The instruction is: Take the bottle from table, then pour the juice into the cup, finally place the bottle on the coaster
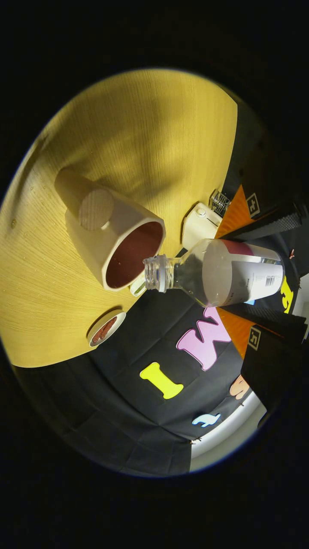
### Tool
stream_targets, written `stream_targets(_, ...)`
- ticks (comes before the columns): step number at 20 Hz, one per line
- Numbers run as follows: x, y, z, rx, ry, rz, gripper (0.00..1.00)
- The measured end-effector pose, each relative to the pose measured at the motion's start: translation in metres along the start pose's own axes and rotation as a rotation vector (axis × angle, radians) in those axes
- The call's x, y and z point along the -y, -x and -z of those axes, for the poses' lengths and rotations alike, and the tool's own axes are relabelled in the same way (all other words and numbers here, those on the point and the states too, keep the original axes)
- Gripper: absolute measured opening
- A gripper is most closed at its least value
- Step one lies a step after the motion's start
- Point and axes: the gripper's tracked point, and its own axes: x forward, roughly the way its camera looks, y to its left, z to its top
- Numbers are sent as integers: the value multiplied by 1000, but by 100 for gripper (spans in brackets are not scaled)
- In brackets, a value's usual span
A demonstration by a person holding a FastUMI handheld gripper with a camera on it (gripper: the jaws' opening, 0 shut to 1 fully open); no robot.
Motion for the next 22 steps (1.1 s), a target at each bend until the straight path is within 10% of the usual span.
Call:
stream_targets(11, 5, 2, 8, 18, 106, -53, 76)
stream_targets(22, 24, 0, 23, 125, 508, -144, 76)
